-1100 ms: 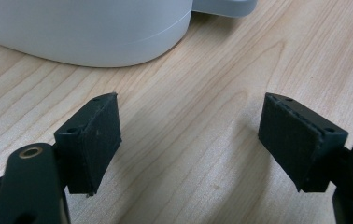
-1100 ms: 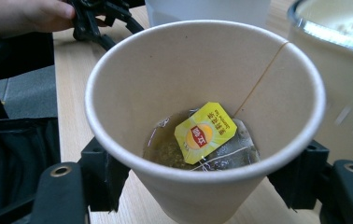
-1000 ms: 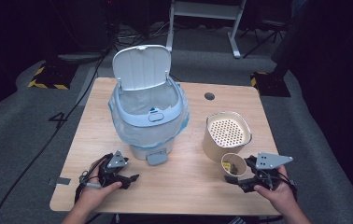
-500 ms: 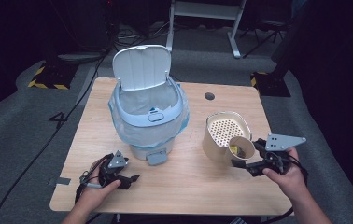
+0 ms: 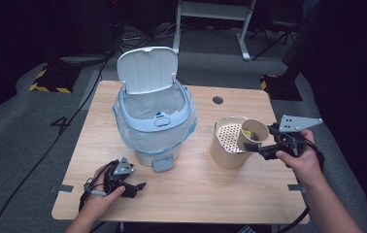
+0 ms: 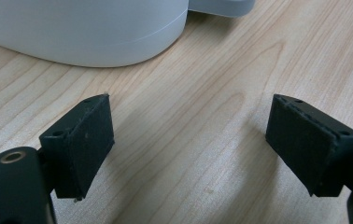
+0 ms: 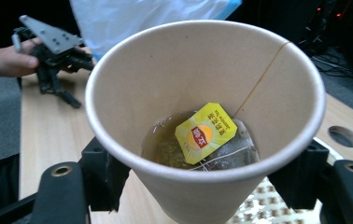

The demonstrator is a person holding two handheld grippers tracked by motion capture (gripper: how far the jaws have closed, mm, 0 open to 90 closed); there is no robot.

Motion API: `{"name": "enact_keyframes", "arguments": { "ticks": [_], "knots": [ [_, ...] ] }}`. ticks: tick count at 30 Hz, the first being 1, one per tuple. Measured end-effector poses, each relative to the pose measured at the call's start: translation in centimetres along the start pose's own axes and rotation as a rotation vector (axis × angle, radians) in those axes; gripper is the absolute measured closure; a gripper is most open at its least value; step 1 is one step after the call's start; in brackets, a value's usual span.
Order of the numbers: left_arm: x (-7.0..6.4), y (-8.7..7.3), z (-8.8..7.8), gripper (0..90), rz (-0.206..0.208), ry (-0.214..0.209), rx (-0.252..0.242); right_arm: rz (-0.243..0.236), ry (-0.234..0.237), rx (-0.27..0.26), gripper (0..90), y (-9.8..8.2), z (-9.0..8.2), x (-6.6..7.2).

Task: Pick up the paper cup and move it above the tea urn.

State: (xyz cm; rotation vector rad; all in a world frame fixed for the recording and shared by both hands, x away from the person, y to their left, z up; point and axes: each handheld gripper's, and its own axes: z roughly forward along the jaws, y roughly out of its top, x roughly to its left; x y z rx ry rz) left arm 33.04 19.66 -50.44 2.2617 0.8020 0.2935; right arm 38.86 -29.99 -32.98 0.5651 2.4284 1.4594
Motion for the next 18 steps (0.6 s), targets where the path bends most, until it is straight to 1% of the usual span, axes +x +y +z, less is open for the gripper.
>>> {"name": "enact_keyframes", "arguments": {
  "ticks": [3,7,14,18],
  "knots": [
    [0.0,0.0,0.0,15.5,0.000,0.000,0.000,0.006,-0.017,-0.005,30.7,0.6,0.1,-1.0],
    [0.0,0.0,0.0,15.5,0.001,0.000,0.000,0.015,-0.042,0.003,30.7,1.0,0.4,-2.4],
    [0.0,0.0,0.0,15.5,0.001,0.001,0.000,0.020,-0.062,-0.003,30.6,1.3,1.3,-4.5],
    [0.0,0.0,0.0,15.5,0.001,0.001,0.000,0.018,-0.084,0.003,30.6,1.3,1.8,-5.5]
  ]
}}
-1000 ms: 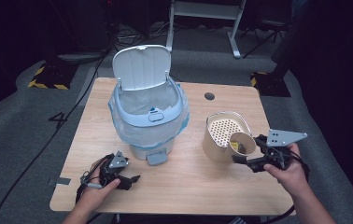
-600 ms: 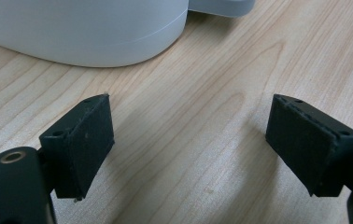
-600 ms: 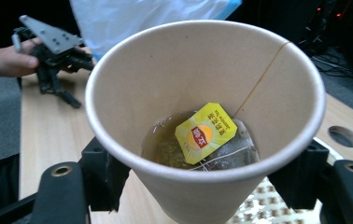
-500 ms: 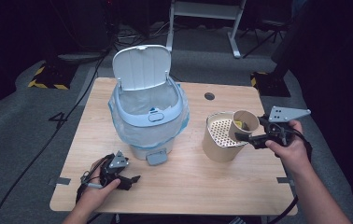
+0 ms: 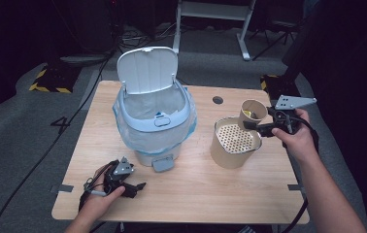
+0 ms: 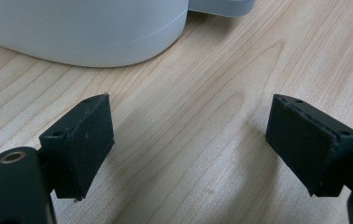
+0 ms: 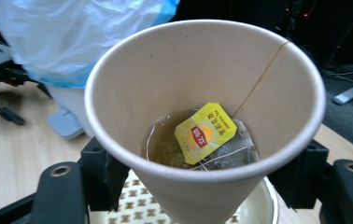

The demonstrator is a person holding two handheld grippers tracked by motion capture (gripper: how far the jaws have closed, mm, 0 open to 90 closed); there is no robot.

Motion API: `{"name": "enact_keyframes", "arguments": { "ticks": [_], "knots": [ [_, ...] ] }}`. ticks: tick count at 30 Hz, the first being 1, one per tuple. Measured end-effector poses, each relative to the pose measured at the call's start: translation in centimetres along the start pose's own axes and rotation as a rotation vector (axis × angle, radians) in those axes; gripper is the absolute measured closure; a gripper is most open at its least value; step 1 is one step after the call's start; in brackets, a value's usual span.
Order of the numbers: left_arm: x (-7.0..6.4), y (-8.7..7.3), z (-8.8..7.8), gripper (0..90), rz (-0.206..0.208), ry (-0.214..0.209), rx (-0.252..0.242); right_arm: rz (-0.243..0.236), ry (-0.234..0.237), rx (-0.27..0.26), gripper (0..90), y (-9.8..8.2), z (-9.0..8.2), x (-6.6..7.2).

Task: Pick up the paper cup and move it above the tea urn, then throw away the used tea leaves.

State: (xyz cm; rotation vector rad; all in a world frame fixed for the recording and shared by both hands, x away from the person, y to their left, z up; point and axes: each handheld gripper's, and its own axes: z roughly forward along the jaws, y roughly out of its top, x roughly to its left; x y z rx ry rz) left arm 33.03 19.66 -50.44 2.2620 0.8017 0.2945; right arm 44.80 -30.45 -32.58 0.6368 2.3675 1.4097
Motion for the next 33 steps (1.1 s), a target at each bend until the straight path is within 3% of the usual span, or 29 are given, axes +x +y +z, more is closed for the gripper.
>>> {"name": "enact_keyframes", "arguments": {
  "ticks": [7,11,21,25,33],
  "knots": [
    [0.0,0.0,0.0,15.5,0.000,0.000,0.000,-0.022,-0.028,0.030,30.6,-0.4,0.9,-1.2],
    [0.0,0.0,0.0,15.5,0.000,0.000,0.000,-0.005,-0.032,0.030,30.6,-0.6,1.3,-1.7],
    [0.0,0.0,0.0,15.5,0.000,0.000,0.000,-0.045,-0.049,0.053,30.7,-0.7,2.0,-1.3],
    [0.0,0.0,0.0,15.5,0.000,0.000,0.000,-0.099,-0.072,0.065,30.9,-0.6,1.9,-0.9],
    [0.0,0.0,0.0,15.5,0.000,0.000,0.000,-0.314,-0.194,0.103,31.6,-0.2,1.4,0.0]
  ]
}}
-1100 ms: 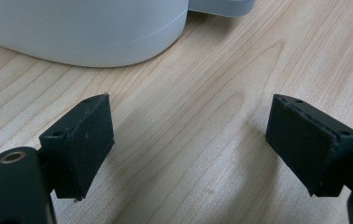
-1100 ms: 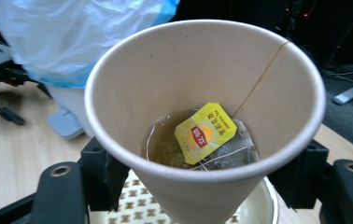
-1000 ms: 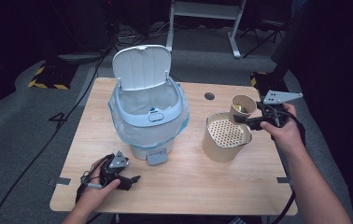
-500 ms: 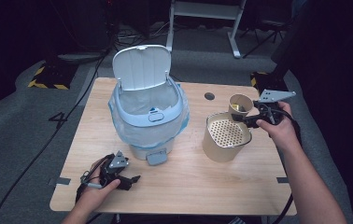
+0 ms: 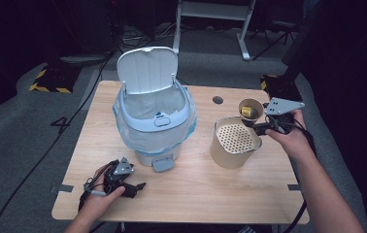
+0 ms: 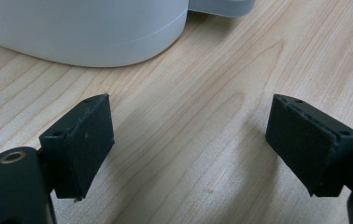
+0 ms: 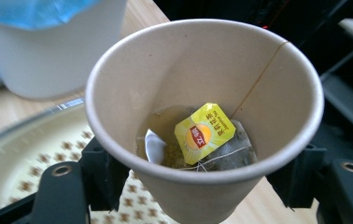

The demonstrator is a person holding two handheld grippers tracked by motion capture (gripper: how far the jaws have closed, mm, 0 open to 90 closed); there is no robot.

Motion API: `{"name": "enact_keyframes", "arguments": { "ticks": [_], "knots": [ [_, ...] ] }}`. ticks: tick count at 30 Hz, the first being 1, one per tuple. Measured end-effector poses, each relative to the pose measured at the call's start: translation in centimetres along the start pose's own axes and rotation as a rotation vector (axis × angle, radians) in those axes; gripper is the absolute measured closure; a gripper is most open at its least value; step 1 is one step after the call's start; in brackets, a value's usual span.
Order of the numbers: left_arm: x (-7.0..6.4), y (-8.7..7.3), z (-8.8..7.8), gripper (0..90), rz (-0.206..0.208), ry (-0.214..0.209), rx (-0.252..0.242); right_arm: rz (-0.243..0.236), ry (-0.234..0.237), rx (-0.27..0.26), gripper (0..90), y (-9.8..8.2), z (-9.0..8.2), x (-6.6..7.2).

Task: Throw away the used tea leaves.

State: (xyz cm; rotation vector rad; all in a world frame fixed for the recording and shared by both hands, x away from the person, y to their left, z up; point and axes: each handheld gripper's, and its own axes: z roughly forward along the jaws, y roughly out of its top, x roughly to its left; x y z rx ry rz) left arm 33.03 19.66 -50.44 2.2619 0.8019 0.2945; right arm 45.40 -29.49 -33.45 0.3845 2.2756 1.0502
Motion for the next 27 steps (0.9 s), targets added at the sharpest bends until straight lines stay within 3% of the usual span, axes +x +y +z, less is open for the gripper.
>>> {"name": "enact_keyframes", "arguments": {
  "ticks": [2,6,8,10,16,22,27],
  "knots": [
    [0.0,0.0,0.0,15.5,0.000,0.000,0.000,-0.102,-0.061,0.052,31.8,0.2,-0.2,0.5],
    [0.0,0.0,0.0,15.5,0.000,0.000,0.000,-0.253,-0.128,0.114,32.2,0.6,-0.4,1.5],
    [0.0,0.0,0.0,15.5,0.000,0.000,0.000,-0.365,-0.177,0.168,32.3,0.9,-0.5,2.1],
    [0.0,0.0,0.0,15.5,0.000,0.000,0.000,-0.442,-0.207,0.192,32.4,1.2,-0.6,2.5],
    [0.0,0.0,0.0,15.5,0.000,0.000,0.000,-0.702,-0.355,0.286,32.8,2.0,-0.7,4.1],
    [0.0,0.0,0.0,15.5,0.000,0.000,0.000,-1.105,-0.554,0.464,33.4,1.7,0.2,6.1],
    [0.0,0.0,0.0,15.5,0.000,0.000,0.000,-1.379,-0.665,0.551,33.9,1.2,0.8,7.0]
  ]
}}
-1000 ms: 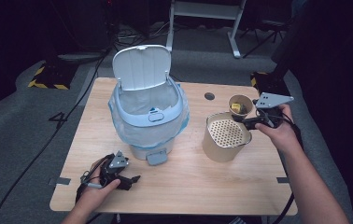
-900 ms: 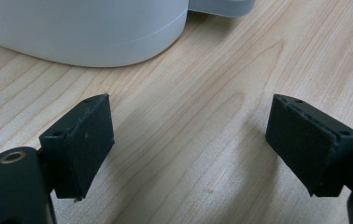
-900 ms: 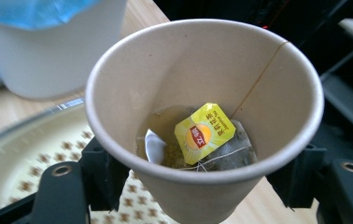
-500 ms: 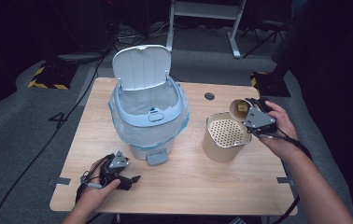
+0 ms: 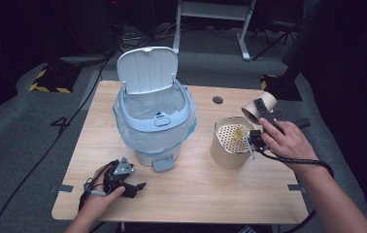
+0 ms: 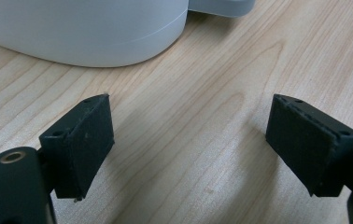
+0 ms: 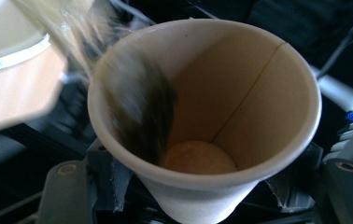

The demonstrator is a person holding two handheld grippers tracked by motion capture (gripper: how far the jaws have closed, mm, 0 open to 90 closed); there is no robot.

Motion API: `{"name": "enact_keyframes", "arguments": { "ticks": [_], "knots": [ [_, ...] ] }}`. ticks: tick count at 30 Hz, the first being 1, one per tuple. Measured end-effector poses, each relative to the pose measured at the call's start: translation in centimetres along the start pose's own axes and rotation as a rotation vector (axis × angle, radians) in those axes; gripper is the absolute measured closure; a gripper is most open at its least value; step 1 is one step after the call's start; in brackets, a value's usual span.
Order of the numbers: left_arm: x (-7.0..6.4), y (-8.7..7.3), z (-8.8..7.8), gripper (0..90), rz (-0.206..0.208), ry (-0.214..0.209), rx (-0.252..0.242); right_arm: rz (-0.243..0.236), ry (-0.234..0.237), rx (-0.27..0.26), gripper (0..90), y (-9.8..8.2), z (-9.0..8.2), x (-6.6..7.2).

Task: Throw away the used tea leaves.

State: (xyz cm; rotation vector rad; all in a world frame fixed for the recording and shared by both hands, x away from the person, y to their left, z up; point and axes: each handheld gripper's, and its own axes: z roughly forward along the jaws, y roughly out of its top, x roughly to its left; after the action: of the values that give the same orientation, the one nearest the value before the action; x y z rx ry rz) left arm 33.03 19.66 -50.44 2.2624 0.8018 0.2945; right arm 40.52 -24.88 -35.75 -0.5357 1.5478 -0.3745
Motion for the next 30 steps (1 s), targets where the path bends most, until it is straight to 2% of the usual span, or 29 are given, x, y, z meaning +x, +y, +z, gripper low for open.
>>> {"name": "enact_keyframes", "arguments": {
  "ticks": [1,3,6,11,13,19,22,27,29,30],
  "knots": [
    [0.0,0.0,0.0,15.5,0.000,0.000,0.000,-0.064,-0.029,0.016,34.0,0.3,-0.1,0.2],
    [0.0,0.0,0.0,15.5,0.000,0.000,0.000,-0.152,-0.074,0.038,34.1,0.6,-0.2,0.5],
    [0.0,0.0,0.0,15.5,0.000,0.000,0.000,-0.253,-0.131,0.055,34.3,1.1,-0.4,0.6],
    [0.0,0.0,0.0,15.5,0.000,0.000,0.000,-0.299,-0.148,0.060,34.2,1.2,-0.5,0.5],
    [0.0,0.0,0.0,15.5,0.000,0.000,0.000,-0.299,-0.164,0.064,34.2,1.2,-0.6,0.4],
    [0.0,0.0,0.0,15.5,0.000,0.000,0.000,-0.317,-0.172,0.058,34.1,1.3,-0.7,0.4],
    [0.0,0.0,0.0,15.5,0.000,0.000,0.000,-0.309,-0.166,0.054,33.9,1.2,-0.7,0.3],
    [0.0,0.0,0.0,15.5,0.000,0.000,0.000,-0.239,-0.156,0.038,33.4,1.0,-0.8,0.0],
    [0.0,0.0,0.0,15.5,0.000,0.000,0.000,-0.176,-0.142,0.018,33.1,0.8,-0.9,-0.3],
    [0.0,0.0,0.0,15.5,0.000,0.000,0.000,-0.114,-0.123,-0.001,32.9,0.7,-0.9,-0.5]
  ]
}}
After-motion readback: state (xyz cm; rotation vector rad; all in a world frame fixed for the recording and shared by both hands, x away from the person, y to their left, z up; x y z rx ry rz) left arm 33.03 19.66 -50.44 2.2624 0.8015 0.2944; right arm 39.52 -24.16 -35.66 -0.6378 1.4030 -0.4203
